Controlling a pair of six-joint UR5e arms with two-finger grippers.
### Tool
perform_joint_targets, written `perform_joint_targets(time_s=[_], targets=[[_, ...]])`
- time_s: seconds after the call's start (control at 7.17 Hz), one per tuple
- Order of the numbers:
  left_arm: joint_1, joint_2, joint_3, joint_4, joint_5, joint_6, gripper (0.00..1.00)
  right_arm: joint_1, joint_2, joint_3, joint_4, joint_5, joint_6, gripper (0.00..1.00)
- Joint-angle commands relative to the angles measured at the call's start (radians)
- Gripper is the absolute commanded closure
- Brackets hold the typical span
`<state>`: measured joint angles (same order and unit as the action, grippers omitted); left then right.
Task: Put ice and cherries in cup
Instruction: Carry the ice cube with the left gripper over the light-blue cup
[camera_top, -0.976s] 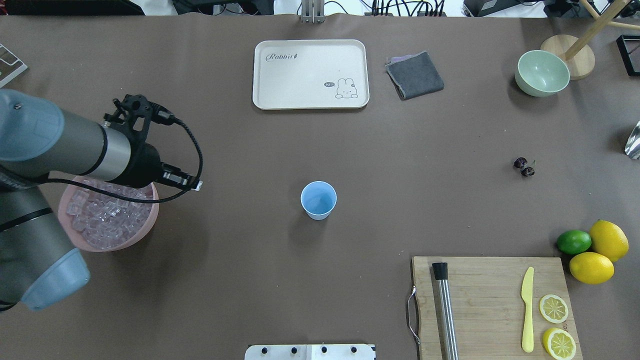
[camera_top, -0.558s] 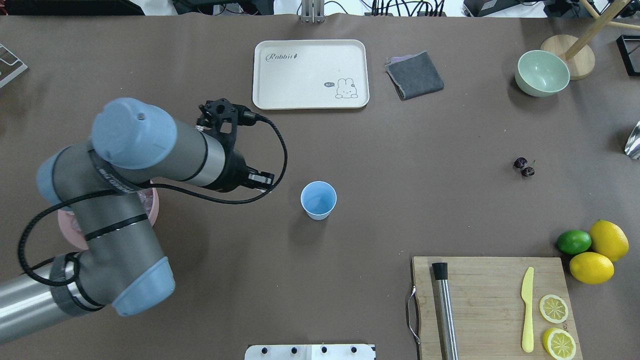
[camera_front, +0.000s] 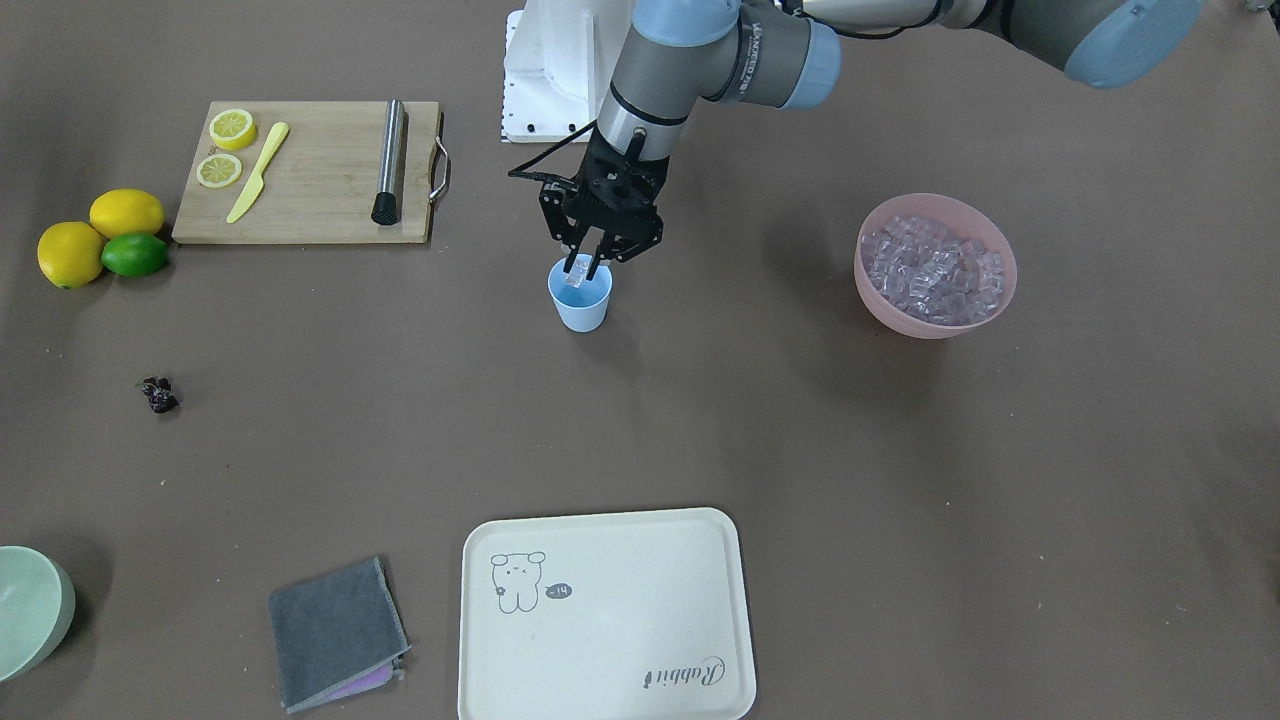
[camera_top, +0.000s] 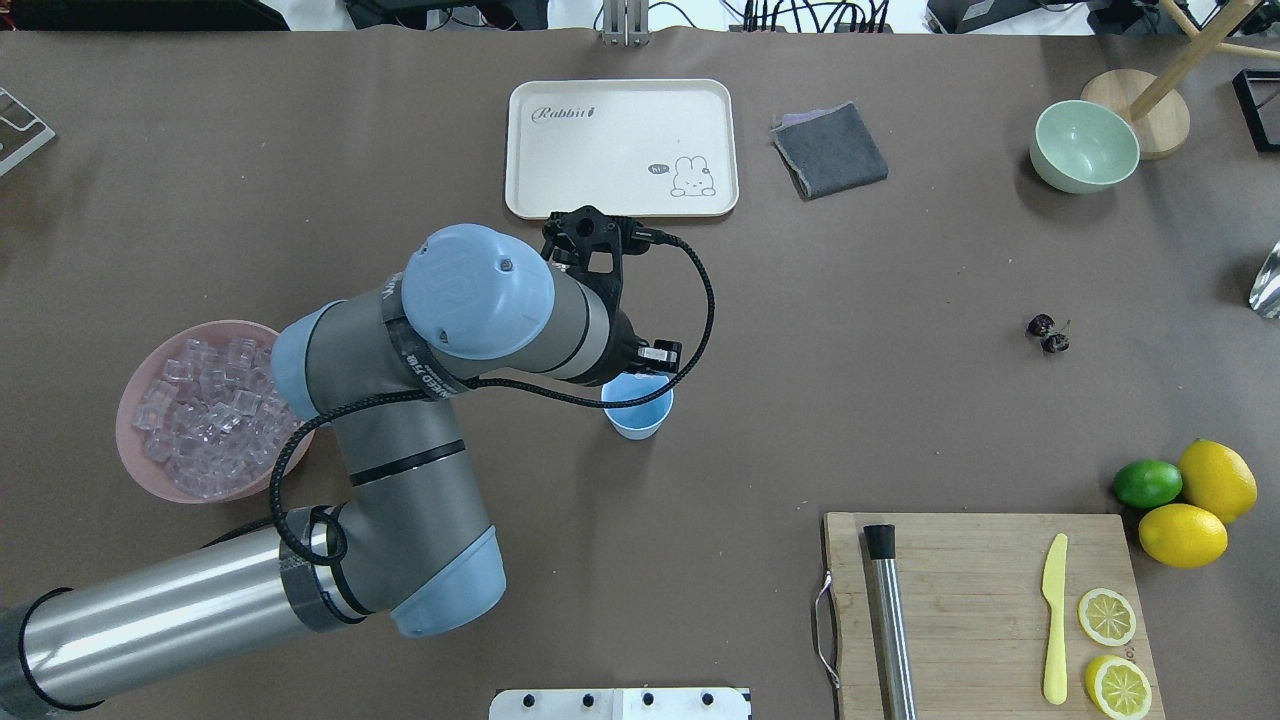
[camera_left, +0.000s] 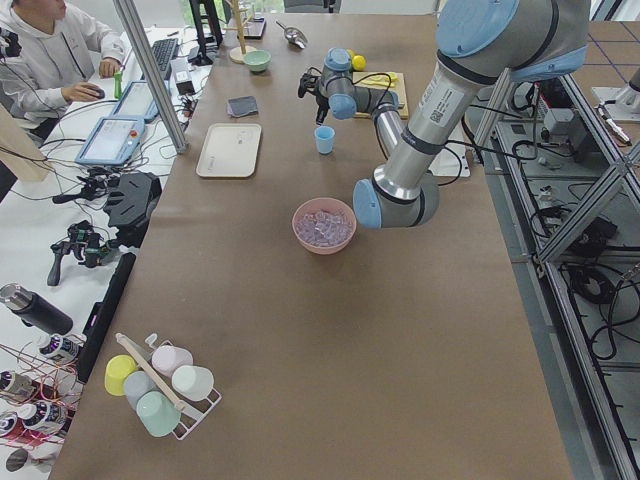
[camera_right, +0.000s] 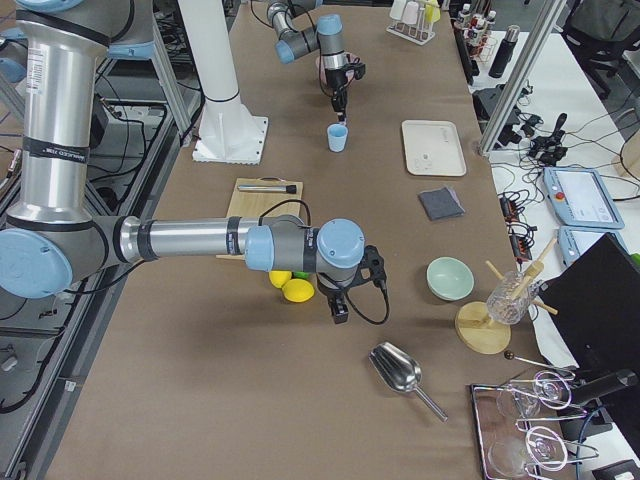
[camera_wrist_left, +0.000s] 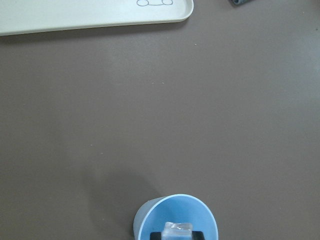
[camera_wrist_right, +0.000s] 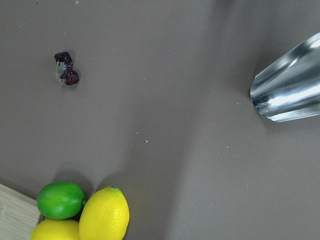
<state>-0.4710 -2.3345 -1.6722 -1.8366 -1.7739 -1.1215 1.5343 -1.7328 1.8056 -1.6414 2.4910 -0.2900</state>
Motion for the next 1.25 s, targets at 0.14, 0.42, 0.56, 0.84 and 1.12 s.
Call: perform_joint_targets(time_s=[0.14, 0.42, 0.56, 0.84, 1.12], targets=[[0.003, -0.019, 0.029, -0.001, 0.01, 0.008, 1.0, 0.0, -0.001, 0.0, 0.0, 0.0, 0.0, 0.01], [0.002, -0.011, 0.023, -0.001, 0.01, 0.009, 0.8, 0.0, -0.001, 0.0, 0.0, 0.0, -0.001, 0.01], [0.002, 0.004, 0.019, -0.001, 0.008, 0.009, 0.39, 0.0, -0.001, 0.0, 0.0, 0.023, -0.001, 0.01], [-0.001, 0.085, -0.079, 0.0, 0.002, 0.015, 0.32, 0.0, -0.001, 0.001, 0.003, 0.032, -0.003, 0.01], [-0.062, 0.163, -0.2, 0.075, -0.094, 0.098, 0.32, 0.0, -0.005, -0.002, 0.003, 0.031, -0.003, 0.01]])
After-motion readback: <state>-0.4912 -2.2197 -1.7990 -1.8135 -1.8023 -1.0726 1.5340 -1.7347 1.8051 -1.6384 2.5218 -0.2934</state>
